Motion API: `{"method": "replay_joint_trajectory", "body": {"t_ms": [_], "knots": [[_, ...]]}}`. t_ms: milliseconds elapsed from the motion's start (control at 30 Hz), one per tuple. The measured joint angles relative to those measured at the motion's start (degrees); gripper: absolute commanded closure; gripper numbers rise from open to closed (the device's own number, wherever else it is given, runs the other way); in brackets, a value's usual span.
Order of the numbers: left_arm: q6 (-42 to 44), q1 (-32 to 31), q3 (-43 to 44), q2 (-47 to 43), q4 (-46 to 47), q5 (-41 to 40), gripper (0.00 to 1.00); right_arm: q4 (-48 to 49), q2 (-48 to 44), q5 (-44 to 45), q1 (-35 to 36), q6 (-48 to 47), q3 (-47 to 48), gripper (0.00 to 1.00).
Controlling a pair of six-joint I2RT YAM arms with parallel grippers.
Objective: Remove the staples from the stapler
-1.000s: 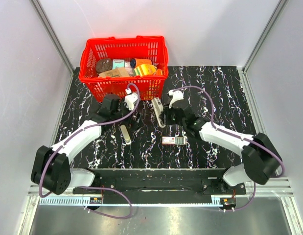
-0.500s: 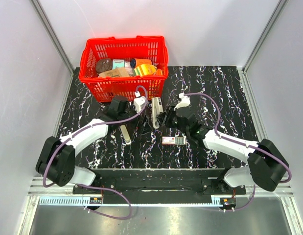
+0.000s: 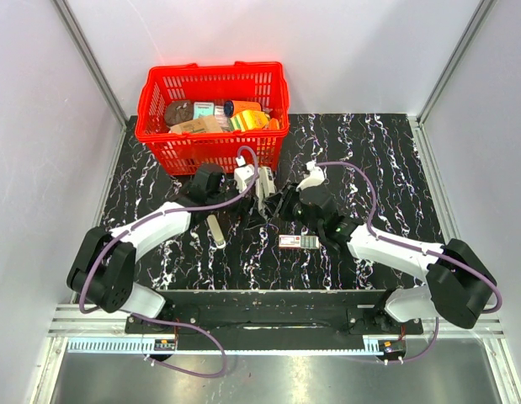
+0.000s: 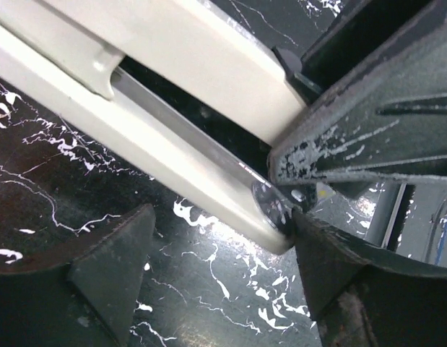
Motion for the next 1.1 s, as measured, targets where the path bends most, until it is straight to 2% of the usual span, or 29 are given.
{"method": "replay_joint_trajectory", "body": {"t_ms": [133,200,333,433,767,900,1100], "knots": [[-0.1,0.0,0.5,0.9,0.7,0.5,0.39,0.2,0.0,-0.4,0.0,0.9,0.0,1.00],[0.0,-0.3,0.5,0.9,0.7,1.0,0.51,0.2,0.0,-0.4,0.1,1.5,0.0,1.00],[1.1,-0.7,0.5,0.9,0.3,1.7,0.64,1.0,0.0,0.1,0.1,2.8,-0.7,1.00],[2.3,-0.6,0.5,0.9,-1.2,1.0,0.79,1.6,-0.6,0.2,0.0,3.7,-1.6,1.00],[5.9,0.0,-0.3,0.1,-2.1,-5.3,0.84,1.0,-6.8,-1.0,0.5,4.5,-6.4,1.00],[10.0,-0.2,-0.4,0.0,-2.1,-8.3,0.92,-1.7,-8.9,-1.7,0.7,2.9,-6.6,1.00],[18.0,-0.5,-0.5,0.0,-1.8,-14.2,0.93,-7.5,-12.7,-3.8,1.1,1.2,-6.7,1.00]]}}
